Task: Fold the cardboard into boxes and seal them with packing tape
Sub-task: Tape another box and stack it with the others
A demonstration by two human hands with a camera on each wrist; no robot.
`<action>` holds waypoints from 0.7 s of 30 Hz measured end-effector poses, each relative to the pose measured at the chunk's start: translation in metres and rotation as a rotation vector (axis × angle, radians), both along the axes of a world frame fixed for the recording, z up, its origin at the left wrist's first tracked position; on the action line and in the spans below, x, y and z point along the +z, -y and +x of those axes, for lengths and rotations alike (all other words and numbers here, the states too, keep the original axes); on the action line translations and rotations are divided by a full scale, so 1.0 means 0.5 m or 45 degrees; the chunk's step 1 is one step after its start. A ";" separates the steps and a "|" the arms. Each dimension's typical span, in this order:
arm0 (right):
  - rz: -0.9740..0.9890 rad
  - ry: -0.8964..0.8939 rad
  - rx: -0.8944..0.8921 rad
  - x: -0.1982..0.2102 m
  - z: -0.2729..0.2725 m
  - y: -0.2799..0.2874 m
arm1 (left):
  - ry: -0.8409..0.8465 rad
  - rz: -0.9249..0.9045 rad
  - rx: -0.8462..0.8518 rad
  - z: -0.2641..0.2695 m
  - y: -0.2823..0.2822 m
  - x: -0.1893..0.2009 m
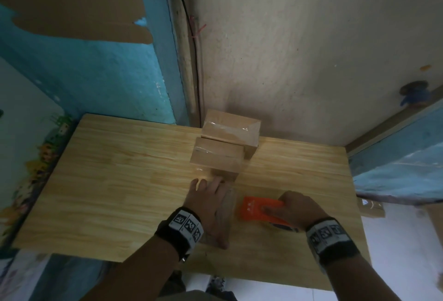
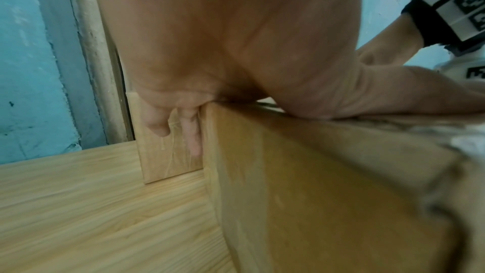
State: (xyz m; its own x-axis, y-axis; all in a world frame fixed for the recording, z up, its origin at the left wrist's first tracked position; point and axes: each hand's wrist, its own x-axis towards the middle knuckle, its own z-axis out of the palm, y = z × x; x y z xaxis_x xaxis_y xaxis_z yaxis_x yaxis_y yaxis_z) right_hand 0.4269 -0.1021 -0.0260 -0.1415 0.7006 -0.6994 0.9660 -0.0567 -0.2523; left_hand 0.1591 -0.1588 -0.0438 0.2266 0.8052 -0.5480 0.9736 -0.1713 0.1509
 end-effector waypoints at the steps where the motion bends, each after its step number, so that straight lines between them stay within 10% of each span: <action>1: 0.037 0.074 0.071 0.004 -0.025 -0.001 | -0.001 -0.005 -0.002 0.001 0.000 0.002; 13: 0.482 0.354 0.316 0.036 -0.197 0.024 | -0.050 0.039 -0.149 0.014 0.001 0.032; 21: 0.560 0.211 -0.158 0.022 -0.130 0.071 | -0.083 0.046 -0.051 0.013 0.007 0.006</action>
State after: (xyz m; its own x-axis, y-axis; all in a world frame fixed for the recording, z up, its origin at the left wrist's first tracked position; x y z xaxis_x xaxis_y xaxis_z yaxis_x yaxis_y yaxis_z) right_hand 0.3621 -0.1376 -0.0147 0.0499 0.9393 -0.3394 0.9879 -0.0963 -0.1212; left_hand 0.1654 -0.1624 -0.0408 0.2235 0.8159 -0.5332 0.9735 -0.2142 0.0802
